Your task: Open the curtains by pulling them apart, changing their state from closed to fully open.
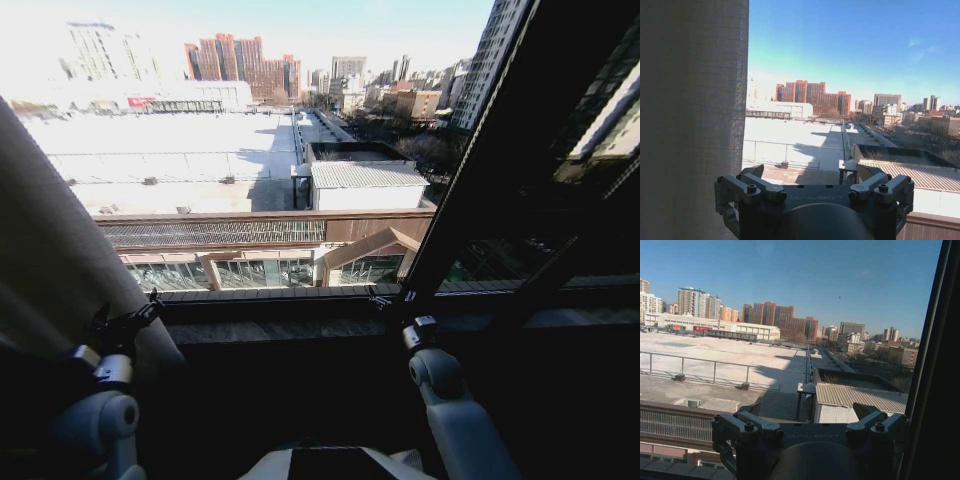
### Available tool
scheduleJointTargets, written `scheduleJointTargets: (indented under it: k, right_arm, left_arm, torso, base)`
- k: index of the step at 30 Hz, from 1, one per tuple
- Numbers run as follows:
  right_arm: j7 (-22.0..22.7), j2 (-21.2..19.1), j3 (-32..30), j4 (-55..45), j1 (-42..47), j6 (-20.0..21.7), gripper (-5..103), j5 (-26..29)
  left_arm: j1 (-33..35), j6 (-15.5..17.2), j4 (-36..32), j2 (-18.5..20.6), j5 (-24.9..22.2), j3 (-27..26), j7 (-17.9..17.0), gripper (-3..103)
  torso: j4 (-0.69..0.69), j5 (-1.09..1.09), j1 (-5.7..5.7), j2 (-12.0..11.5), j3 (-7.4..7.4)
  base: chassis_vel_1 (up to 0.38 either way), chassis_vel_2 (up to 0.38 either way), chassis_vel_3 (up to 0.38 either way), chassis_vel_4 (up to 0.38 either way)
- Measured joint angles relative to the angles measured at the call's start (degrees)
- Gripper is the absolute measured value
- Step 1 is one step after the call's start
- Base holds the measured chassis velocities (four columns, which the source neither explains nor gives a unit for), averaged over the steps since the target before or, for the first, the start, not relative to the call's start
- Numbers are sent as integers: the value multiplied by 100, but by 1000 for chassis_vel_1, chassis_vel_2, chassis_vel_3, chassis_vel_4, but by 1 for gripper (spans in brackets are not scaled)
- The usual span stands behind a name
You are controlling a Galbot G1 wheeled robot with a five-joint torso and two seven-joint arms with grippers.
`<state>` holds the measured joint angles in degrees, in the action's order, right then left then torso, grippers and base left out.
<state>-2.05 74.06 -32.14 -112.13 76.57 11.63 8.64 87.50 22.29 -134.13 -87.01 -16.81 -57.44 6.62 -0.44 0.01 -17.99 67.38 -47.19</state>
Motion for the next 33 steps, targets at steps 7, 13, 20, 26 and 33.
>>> scheduleJointTargets:
  k: [7, 13, 20, 26, 33]
  right_arm:
    - [5, -163, -249, -357, 71, 406, 100, 79]
    - [22, -151, -379, -484, 175, 491, 100, 88]
    - [29, -130, -417, -487, 191, 515, 100, 80]
    - [32, -85, -416, -452, 115, 574, 100, 66]
    - [34, -92, -413, -364, 118, 579, 100, 63]
  left_arm:
    - [319, -278, 98, 225, -5, 18, 524, 100]
    - [516, -708, 278, 109, 145, 199, 654, 100]
    - [486, -714, 287, 61, 53, 352, 439, 100]
    - [444, -674, 306, 119, 8, 481, 420, 100]
    - [388, -650, 366, 131, 177, 623, 439, 100]
  torso:
    - [0, 0, 1, 0, 0]
    - [1, 0, 0, 0, 0]
    - [0, 0, 0, 0, 0]
    - [1, 1, 0, 0, 0]
    - [0, 0, 1, 0, 0]
  base:
    - [0, 0, 0, 0]
    - [-12, -22, 29, 23]
    - [-113, -117, 123, 99]
    - [-212, -229, 239, 231]
    - [-309, -312, 302, 311]
